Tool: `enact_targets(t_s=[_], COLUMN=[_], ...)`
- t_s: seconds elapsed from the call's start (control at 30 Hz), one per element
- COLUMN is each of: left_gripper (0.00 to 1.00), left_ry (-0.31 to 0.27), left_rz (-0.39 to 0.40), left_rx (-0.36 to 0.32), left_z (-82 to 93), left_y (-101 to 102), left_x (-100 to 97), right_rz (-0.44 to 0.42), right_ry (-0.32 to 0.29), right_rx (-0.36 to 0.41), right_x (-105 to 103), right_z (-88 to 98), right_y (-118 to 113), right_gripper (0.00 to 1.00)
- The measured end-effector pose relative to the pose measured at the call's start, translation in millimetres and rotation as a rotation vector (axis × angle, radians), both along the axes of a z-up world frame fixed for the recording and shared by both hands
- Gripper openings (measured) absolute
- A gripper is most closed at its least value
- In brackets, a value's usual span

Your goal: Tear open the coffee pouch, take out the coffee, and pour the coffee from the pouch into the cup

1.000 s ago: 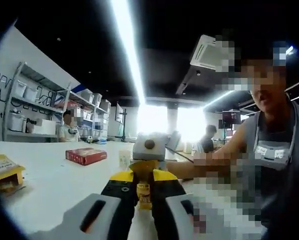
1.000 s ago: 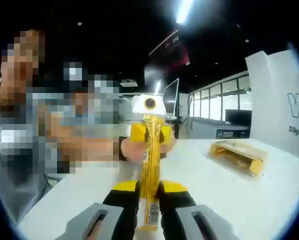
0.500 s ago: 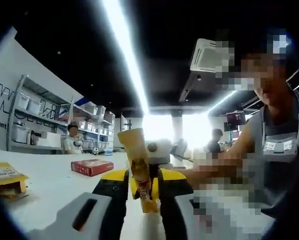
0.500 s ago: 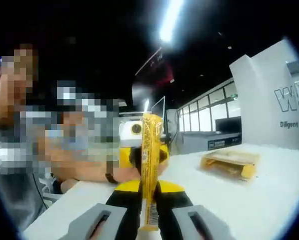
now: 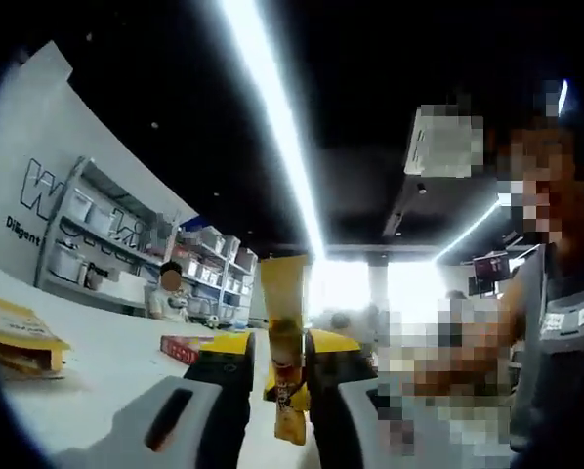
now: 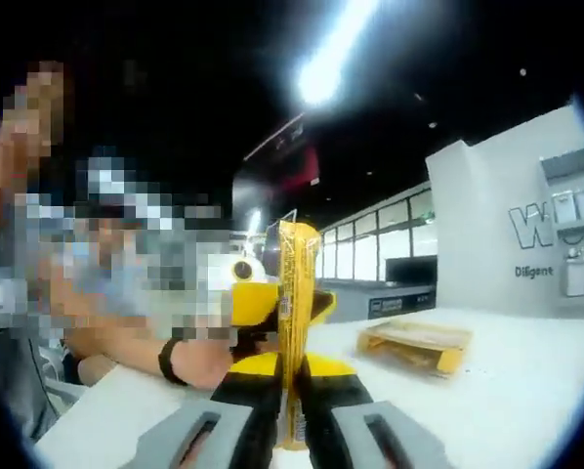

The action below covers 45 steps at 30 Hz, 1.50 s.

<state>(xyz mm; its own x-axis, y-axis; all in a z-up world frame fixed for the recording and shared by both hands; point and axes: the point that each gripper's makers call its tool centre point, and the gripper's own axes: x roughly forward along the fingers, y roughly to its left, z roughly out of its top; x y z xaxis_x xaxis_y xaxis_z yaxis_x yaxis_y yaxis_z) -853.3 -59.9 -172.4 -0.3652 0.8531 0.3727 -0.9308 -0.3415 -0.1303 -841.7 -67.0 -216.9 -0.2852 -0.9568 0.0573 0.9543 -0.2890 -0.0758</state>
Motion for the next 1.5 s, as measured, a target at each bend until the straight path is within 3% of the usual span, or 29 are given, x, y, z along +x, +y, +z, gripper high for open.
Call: enact_targets(t_s=[0.13,0.3,0.67,0.7,0.87,0.93,0.97,1.0,1.07,1.13,1.2,1.23,1.27,1.33,1.37,1.4,1.47,1.5], left_gripper=[0.22,0.21,0.12,0.11,0.10,0.10,0.10,0.10,0.10,0.10,0.10,0.10,0.10,0.10,0.10,0.10,0.10,0.10], left_ry=[-0.026,-0.039,-0.084,-0.109,-0.093,-0.100,-0.099,-0.110,-0.124,-0.137,-0.173,-0.172,-0.180,-0.164,-0.170,-0.157,-0.157,-0.149], left_rz=[0.105,0.178,0.192,0.165,0.149,0.139,0.138,0.126,0.103,0.028,-0.157,-0.185,-0.262,-0.313,-0.403,-0.447,-0.528,-0.536], left_rx=[-0.040,-0.084,-0.106,-0.111,-0.139,-0.150,-0.147,-0.135,-0.112,-0.104,-0.125,-0.124,-0.130,-0.174,-0.191,-0.215,-0.247,-0.261], left_z=[-3.8,-11.6,-17.9,-19.8,-19.5,-17.8,-16.9,-14.8,-10.7,-7.6,-10.0,-10.2,-11.2,-16.1,-17.7,-20.1,-23.4,-25.2], left_y=[0,4,0,1,-4,-10,-15,-19,-26,-28,-20,-19,-14,-6,0,7,15,19], left_x=[-10.1,-16.3,-25.3,-23.7,-22.8,-23.4,-22.6,-23.2,-21.7,-13.1,9.0,13.6,24.1,36.4,51.7,64.8,82.5,87.0], right_rz=[-0.110,-0.293,-0.330,-0.294,-0.224,-0.138,-0.152,-0.086,-0.039,0.046,0.194,0.194,0.241,0.340,0.379,0.446,0.501,0.542], right_ry=[0.045,0.143,0.193,0.199,0.161,0.151,0.126,0.122,0.066,0.019,-0.047,-0.075,-0.086,-0.187,-0.211,-0.244,-0.285,-0.307], right_rx=[0.031,0.161,0.204,0.212,0.213,0.210,0.206,0.169,0.105,0.039,0.001,-0.003,-0.043,-0.087,-0.114,-0.116,-0.143,-0.169], right_x=[-10,-30,-29,-27,-26,-18,-21,-14,-13,-4,13,11,16,29,34,46,58,65], right_z=[-2.0,-14.6,-18.6,-22.2,-27.5,-28.6,-25.8,-18.1,-2.2,10.2,15.5,15.6,21.1,25.9,29.7,30.9,36.1,41.0], right_y=[1,4,2,0,-1,-5,-1,-3,6,11,16,19,20,22,21,20,17,17], right_gripper=[0.09,0.09,0.09,0.10,0.19,0.25,0.29,0.31,0.34,0.35,0.32,0.31,0.31,0.29,0.29,0.28,0.27,0.27])
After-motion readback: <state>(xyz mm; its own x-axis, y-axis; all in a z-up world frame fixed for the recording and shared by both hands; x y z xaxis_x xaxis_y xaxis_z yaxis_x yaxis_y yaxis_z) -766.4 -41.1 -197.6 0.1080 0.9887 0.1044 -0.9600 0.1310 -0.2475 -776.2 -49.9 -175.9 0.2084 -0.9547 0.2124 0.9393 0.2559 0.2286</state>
